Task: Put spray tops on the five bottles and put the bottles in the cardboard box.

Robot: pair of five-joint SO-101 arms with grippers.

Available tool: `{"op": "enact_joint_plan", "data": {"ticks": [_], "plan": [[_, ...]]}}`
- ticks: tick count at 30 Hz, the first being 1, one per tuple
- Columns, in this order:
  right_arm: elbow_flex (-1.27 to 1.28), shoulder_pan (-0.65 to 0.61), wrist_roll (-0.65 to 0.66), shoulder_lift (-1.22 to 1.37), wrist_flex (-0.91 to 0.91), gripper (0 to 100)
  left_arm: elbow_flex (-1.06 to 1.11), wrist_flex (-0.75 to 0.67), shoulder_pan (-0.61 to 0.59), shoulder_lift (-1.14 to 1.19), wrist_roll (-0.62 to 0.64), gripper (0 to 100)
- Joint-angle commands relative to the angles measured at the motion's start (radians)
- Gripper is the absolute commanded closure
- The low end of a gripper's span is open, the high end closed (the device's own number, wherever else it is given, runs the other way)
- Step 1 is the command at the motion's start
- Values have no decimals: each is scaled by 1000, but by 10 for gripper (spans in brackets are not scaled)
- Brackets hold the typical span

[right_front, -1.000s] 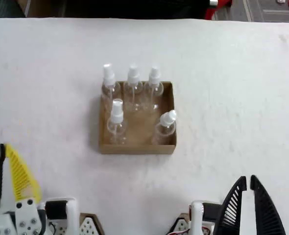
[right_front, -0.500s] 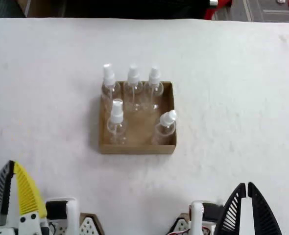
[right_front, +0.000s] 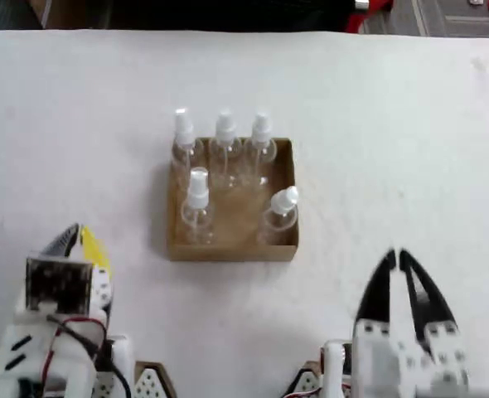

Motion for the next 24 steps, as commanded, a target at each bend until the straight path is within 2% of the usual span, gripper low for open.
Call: {"op": "enact_joint_plan", "data": {"ticks": [1,9,16,20,24], "plan": [[261,7,-6,4,-94,981,100,-104,5,8,-11,977],[675,13,-8,4,-314,982,430,-281,5,8,-11,977],[957,13,-9,4,-506,982,712,-508,7,15,-11,976],[1120,13,-5,7,-598,982,707,-460,4,10,-11,976],[1119,13,-5,7,-530,982,707,-391,5,10,-11,976]]}}
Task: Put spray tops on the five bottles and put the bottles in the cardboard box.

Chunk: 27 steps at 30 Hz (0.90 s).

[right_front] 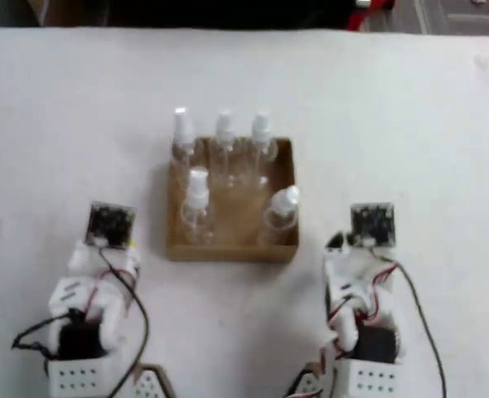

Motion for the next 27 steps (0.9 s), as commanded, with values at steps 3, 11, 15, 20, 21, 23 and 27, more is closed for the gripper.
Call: {"op": "enact_joint_plan", "data": {"ticks": [3,11,15,20,21,23,27], "plan": [[14,10,-3,5,84,982,0,100,5,-8,-6,976],[14,10,-3,5,269,981,0,245,10,-8,-3,976],[14,10,-3,5,325,981,0,278,10,-8,-3,976],[14,2,-6,5,348,982,0,310,10,-8,-2,976],[14,2,-6,5,348,982,0,310,7,-8,-2,976],[14,2,-8,5,348,982,0,310,7,-8,-2,976],[14,1,-3,7,348,982,0,310,10,-8,-2,976]]}}
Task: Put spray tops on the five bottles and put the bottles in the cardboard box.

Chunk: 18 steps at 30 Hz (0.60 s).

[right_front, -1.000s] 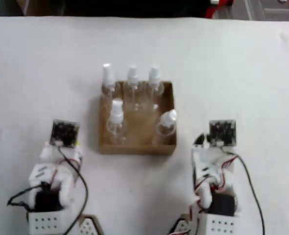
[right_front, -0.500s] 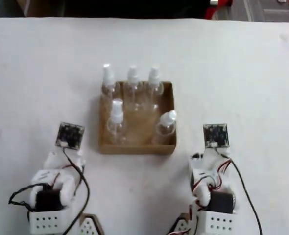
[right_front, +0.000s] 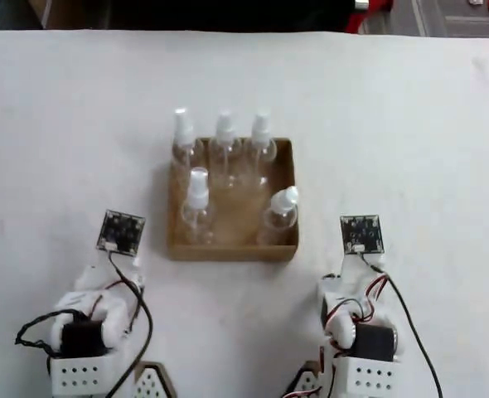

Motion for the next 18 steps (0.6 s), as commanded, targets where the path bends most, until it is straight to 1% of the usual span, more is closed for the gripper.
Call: {"op": "enact_joint_plan", "data": {"ticks": [1,5,7,14,18], "plan": [[9,-8,-8,-4,4,982,0,6,10,-8,-2,976],[9,-96,-6,-2,4,982,0,6,10,-8,-2,976],[9,-114,-5,-2,4,982,0,6,10,-8,-2,976],[9,-82,-5,-4,4,982,0,6,8,-8,-2,976],[9,-87,-5,-4,4,982,0,6,7,-8,-2,976]]}}
